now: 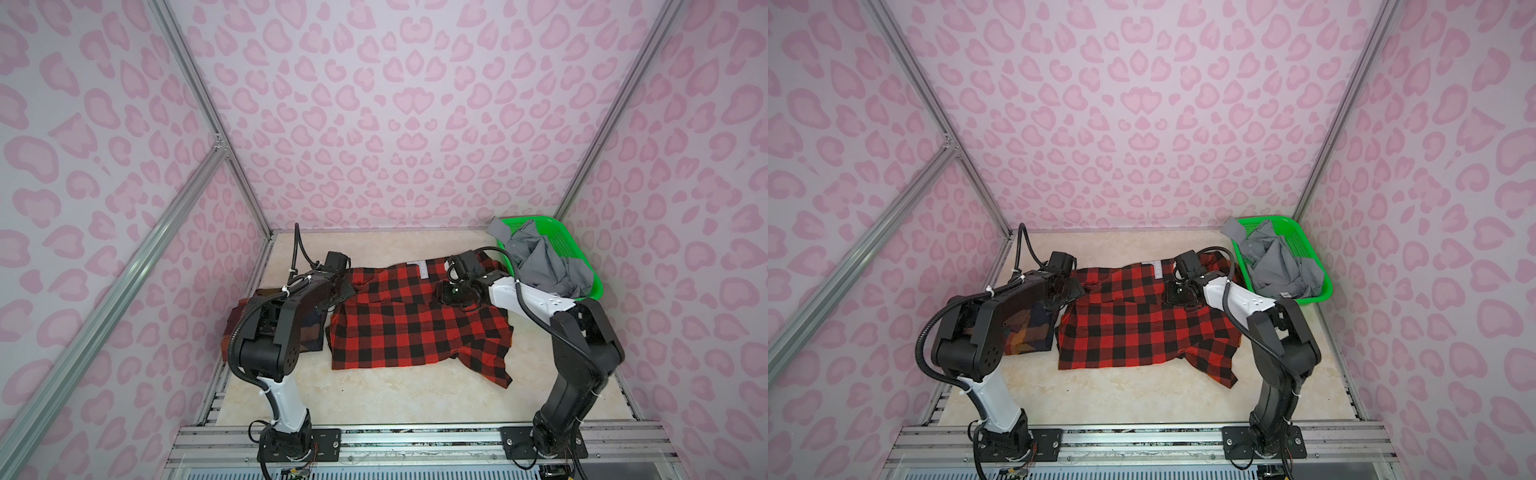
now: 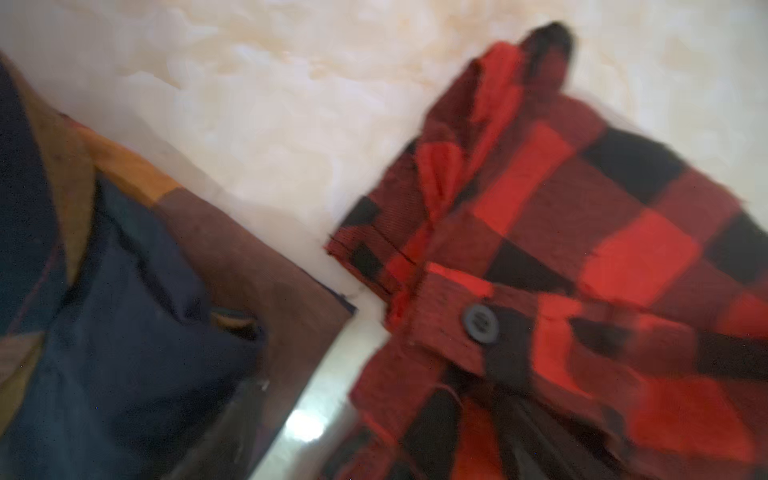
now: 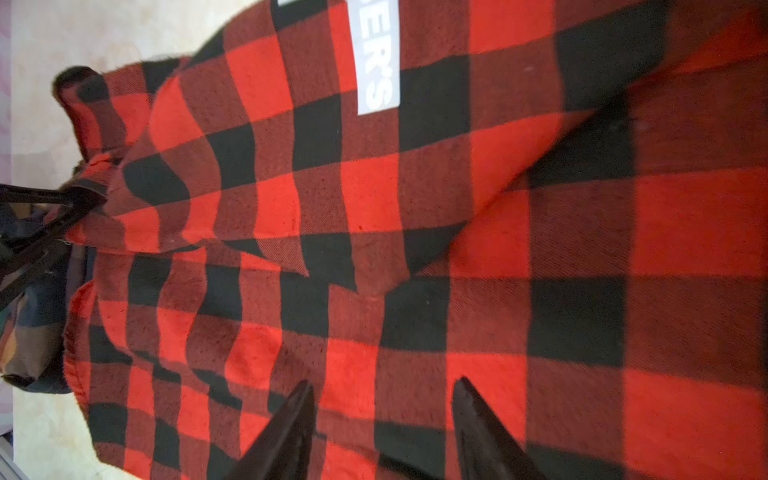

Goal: Fold and stack the long sleeve shirts

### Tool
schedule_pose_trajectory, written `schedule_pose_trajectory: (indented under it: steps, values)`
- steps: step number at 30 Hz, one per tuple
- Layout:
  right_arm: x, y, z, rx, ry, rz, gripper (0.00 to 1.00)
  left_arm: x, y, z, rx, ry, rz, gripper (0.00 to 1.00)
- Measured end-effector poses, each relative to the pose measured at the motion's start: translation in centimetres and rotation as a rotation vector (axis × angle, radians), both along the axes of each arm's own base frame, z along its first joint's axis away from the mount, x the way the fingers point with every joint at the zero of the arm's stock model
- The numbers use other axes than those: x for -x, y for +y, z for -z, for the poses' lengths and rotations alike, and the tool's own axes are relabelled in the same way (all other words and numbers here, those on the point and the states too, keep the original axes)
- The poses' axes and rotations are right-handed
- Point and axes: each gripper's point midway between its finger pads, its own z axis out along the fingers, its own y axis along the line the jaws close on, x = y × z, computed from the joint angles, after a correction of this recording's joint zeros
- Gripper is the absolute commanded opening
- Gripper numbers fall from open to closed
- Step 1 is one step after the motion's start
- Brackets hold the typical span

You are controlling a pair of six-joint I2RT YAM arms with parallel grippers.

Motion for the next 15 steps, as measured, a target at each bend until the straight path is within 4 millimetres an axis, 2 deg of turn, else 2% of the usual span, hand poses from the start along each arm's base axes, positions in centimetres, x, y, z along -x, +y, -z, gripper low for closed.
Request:
schedule_pose_trajectory:
  steps: [3,7,11,15]
  values:
    - [0.7,-2.3,-0.8,0.036,-0.014,0.046,0.57,-0.1,-1.7,-1.9,0.037,-0.043,0.041,0.98]
    - [2.4,-3.0,-0.1,0.06,0.011,0.037,0.52,0.0,-2.6,-4.0,0.064,-0.088,0.063,0.98]
    - [3.2,-2.3,0.5,0.06,0.032,0.003,0.51,0.3,-2.6,-5.1,0.065,-0.104,0.066,0.98]
    - [3.0,0.6,-0.5,0.047,0.005,-0.08,0.5,1.0,-1.9,-7.0,0.037,-0.151,0.077,0.98]
